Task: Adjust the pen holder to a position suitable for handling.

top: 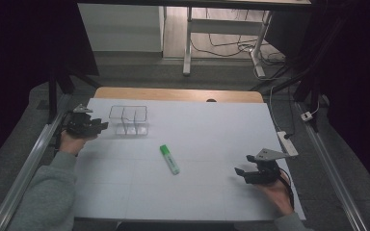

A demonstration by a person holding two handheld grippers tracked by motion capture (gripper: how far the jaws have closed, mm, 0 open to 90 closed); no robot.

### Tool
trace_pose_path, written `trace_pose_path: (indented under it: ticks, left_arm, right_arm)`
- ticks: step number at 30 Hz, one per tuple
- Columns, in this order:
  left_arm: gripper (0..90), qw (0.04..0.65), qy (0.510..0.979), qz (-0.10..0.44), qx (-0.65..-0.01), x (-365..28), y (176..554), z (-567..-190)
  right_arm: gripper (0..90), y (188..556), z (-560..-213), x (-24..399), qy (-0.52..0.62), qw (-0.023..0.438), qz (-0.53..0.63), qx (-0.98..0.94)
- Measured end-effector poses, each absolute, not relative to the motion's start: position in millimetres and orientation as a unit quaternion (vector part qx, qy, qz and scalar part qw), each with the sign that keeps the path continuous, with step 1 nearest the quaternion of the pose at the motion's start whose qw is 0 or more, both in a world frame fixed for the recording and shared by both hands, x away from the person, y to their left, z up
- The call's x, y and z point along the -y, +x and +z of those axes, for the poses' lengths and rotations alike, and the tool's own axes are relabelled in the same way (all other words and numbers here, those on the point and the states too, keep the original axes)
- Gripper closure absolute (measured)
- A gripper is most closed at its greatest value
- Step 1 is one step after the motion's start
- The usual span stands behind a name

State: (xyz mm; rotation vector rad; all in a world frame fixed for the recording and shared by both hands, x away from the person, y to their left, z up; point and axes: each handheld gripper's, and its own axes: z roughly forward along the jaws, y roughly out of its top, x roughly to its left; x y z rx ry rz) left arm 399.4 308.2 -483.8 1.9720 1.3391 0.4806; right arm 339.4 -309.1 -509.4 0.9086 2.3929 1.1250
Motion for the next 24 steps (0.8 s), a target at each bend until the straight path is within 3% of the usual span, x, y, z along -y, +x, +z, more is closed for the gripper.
trace_pose_path:
  ticks: [6, 24]
  left_arm:
    - [88.9, 0.335, 0.766, 0.181, -0.518, -303, 413, -494]
    - [89.1, 0.339, 0.765, 0.154, -0.526, -300, 432, -506]
  right_arm:
    - [25.9, 338, -509, 310, 0.323, 0.174, 0.396, -0.842]
    - [26.3, 337, -509, 310, 0.32, 0.178, 0.398, -0.841]
